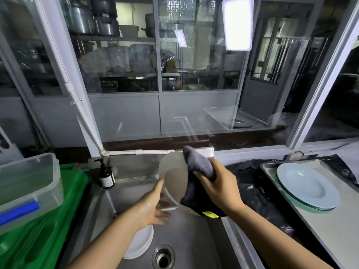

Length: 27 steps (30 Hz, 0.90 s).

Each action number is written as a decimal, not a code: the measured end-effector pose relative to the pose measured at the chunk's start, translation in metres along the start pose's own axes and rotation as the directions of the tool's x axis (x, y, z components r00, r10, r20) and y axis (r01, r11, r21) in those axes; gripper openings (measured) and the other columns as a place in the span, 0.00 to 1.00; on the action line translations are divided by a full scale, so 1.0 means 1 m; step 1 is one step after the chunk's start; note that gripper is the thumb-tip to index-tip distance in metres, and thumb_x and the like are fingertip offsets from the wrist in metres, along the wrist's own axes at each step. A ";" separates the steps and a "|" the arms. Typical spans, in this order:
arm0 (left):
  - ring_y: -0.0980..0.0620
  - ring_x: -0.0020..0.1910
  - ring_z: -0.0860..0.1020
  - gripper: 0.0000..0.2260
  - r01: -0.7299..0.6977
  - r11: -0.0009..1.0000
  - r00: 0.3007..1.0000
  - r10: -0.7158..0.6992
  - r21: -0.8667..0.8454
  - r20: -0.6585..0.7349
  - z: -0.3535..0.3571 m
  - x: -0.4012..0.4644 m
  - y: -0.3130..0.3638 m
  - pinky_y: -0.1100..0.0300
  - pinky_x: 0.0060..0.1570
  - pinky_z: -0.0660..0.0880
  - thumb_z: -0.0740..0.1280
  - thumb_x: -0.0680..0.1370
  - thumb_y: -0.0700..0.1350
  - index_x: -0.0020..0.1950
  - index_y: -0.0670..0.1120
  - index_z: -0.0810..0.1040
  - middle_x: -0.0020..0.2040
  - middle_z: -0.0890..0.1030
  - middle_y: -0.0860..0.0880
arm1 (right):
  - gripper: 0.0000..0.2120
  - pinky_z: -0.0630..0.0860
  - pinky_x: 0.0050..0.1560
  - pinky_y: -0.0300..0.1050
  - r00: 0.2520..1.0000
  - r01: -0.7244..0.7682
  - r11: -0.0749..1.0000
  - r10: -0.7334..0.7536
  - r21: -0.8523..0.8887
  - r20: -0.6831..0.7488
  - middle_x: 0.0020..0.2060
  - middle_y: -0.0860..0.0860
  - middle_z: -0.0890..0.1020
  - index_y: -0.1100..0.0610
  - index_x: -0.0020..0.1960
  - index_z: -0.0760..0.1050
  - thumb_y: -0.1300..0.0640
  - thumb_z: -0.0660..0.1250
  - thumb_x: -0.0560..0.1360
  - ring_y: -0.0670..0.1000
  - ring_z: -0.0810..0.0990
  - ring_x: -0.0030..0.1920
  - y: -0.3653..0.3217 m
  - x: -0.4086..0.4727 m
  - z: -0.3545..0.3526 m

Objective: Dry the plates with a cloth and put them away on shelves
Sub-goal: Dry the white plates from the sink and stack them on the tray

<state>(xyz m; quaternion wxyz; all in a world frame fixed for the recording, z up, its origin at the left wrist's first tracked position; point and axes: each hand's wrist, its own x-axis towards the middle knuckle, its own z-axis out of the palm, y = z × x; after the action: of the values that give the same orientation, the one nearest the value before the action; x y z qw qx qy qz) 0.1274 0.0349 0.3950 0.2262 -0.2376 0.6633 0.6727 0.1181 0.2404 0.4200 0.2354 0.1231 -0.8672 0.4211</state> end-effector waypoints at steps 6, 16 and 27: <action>0.37 0.38 0.83 0.42 0.203 0.884 0.918 -0.021 -0.421 0.397 -0.006 -0.007 0.007 0.44 0.42 0.80 0.53 0.65 0.80 0.36 0.40 0.79 0.40 0.82 0.36 | 0.19 0.78 0.39 0.47 0.933 0.354 0.928 -0.341 -0.119 0.113 0.45 0.47 0.83 0.49 0.57 0.75 0.40 0.66 0.72 0.53 0.83 0.42 -0.001 -0.022 0.021; 0.37 0.46 0.80 0.21 0.072 0.855 0.957 0.086 -0.513 0.277 -0.041 0.001 -0.003 0.41 0.45 0.81 0.60 0.67 0.41 0.59 0.39 0.74 0.52 0.78 0.36 | 0.18 0.76 0.45 0.45 0.914 0.232 0.968 -0.252 0.097 0.319 0.44 0.43 0.79 0.47 0.51 0.72 0.33 0.62 0.75 0.44 0.79 0.43 0.010 -0.032 0.018; 0.43 0.34 0.80 0.17 0.013 0.927 0.906 0.148 -0.374 0.397 -0.023 -0.018 -0.017 0.50 0.32 0.80 0.52 0.71 0.32 0.48 0.37 0.81 0.44 0.81 0.38 | 0.21 0.61 0.71 0.51 0.906 -0.103 0.988 0.140 -0.113 0.399 0.73 0.44 0.66 0.47 0.69 0.68 0.42 0.61 0.79 0.50 0.63 0.73 0.009 -0.015 0.070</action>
<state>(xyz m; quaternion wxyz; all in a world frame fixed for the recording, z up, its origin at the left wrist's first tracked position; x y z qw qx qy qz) 0.1523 0.0119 0.3931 0.2907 -0.1026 0.4692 0.8275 0.1060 0.1906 0.3685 0.0292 0.1430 -0.9210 0.3611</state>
